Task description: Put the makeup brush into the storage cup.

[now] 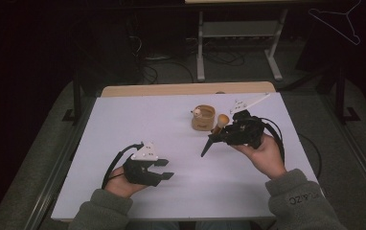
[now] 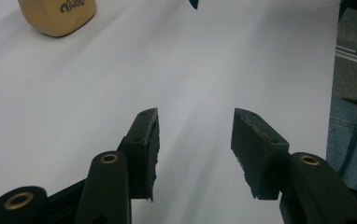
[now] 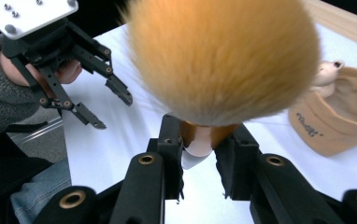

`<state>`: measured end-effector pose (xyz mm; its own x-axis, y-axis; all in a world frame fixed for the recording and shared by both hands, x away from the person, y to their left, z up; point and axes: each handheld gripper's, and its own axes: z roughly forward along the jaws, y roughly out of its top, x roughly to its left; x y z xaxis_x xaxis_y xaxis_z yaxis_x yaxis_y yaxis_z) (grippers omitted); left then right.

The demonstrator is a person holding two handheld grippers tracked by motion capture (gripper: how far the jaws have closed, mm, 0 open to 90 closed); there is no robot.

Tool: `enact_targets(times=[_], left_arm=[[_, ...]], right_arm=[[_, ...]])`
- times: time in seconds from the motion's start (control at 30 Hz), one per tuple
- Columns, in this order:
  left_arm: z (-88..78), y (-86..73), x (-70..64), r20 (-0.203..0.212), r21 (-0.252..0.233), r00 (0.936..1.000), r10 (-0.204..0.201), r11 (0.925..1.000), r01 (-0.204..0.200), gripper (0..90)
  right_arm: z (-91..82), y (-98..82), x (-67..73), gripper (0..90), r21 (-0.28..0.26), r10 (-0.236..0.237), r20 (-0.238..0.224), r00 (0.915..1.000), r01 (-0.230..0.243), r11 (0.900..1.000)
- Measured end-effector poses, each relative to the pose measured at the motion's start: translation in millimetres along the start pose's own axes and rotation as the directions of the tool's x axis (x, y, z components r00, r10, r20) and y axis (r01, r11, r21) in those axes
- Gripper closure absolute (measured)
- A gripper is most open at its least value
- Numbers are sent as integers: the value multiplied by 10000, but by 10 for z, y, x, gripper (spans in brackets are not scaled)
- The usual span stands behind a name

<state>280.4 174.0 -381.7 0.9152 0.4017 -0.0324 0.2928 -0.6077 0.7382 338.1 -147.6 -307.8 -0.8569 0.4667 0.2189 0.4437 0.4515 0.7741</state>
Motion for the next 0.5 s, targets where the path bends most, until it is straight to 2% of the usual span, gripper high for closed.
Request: enact_targets(times=[0.5], left_arm=[[-16, -4, 9, -29, -32, 10000, -48, 10000, 48, 509]], right_arm=[[-69, 232, -124, 717, 46, 72, 424, 9991, -74, 10000]])
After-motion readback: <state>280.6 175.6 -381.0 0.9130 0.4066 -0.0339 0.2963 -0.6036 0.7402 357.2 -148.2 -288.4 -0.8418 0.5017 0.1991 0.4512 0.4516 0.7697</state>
